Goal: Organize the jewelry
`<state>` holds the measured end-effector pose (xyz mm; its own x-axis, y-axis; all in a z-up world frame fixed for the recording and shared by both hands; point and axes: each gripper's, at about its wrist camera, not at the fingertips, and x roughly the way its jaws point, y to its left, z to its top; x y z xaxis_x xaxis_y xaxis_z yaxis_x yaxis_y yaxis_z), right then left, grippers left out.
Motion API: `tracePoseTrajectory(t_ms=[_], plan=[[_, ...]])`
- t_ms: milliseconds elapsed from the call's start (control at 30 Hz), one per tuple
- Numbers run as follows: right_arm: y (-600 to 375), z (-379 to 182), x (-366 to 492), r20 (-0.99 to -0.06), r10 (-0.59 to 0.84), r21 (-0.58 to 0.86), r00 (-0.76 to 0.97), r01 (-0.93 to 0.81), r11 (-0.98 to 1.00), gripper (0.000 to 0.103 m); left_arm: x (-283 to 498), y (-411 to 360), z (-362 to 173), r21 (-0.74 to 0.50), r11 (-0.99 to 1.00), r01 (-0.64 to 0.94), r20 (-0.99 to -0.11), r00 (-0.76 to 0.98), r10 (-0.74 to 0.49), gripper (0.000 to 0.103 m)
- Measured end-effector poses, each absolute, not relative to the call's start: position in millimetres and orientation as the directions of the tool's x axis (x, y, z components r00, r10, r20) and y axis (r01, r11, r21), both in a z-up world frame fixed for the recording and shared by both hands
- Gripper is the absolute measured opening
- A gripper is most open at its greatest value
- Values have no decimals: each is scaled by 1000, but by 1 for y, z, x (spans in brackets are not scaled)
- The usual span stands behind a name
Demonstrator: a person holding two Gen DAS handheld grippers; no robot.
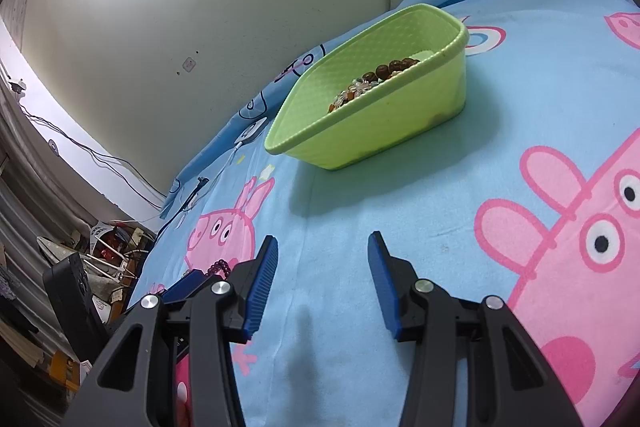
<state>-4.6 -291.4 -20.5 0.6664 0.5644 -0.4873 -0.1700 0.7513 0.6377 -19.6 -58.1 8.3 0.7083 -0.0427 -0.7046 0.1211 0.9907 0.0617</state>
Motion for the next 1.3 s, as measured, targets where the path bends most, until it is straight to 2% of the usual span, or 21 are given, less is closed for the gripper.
tracePoseTrajectory(t_ms=[800, 833, 900, 1300], plan=[[-294, -22, -8, -473, 577, 655, 666, -172, 736, 29, -23, -55, 13, 90, 987, 134, -677, 735, -38, 36], [-294, -22, -7, -473, 577, 655, 666, -173, 736, 29, -24, -56, 13, 92, 987, 135, -674, 738, -38, 37], [-294, -22, -7, -473, 578, 655, 665, -173, 736, 29, -27, -57, 15, 94, 986, 136, -663, 748, -40, 45], [-294, -22, -7, -475, 576, 653, 665, -172, 738, 29, -39, -63, 23, 130, 982, 138, -605, 796, -32, 45]])
